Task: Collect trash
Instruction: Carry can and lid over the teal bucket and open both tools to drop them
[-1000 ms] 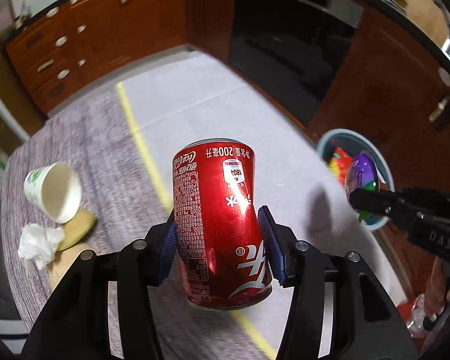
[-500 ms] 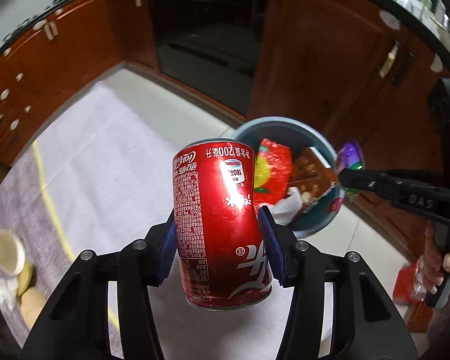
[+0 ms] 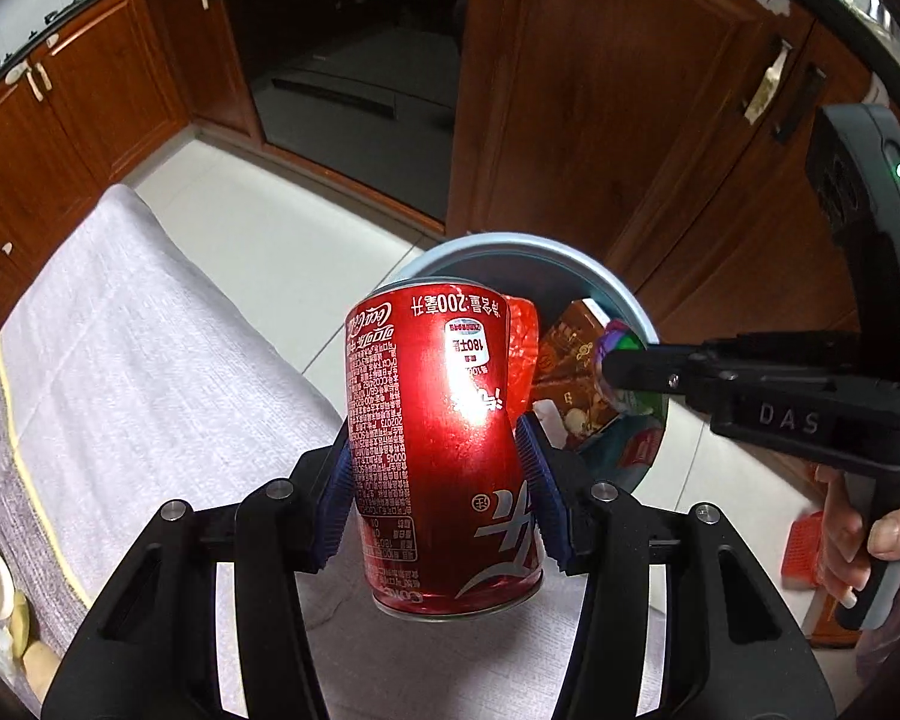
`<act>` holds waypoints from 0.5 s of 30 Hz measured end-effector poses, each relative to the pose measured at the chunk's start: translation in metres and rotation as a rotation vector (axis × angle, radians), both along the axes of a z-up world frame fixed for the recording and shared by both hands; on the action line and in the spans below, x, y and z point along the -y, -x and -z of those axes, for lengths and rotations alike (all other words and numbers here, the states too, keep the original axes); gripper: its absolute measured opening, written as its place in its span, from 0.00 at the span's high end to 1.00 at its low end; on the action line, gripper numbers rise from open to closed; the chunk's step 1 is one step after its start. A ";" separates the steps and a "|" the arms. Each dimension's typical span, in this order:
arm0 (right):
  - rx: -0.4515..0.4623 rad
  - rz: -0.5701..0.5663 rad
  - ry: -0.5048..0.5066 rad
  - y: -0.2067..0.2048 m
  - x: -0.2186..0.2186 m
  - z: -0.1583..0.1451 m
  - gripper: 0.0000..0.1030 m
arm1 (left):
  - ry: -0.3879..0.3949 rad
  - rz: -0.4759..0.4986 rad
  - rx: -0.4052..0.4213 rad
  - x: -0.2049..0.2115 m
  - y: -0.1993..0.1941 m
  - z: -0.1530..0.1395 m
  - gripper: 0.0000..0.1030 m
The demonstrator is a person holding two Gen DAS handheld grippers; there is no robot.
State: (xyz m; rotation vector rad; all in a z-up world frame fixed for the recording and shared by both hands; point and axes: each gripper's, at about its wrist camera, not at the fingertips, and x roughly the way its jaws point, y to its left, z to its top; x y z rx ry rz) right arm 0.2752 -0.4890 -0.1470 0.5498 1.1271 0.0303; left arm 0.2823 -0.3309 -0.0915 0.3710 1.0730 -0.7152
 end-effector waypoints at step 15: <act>0.000 0.069 0.066 0.009 0.014 -0.016 0.17 | -0.005 0.039 -0.035 0.013 -0.012 0.015 0.49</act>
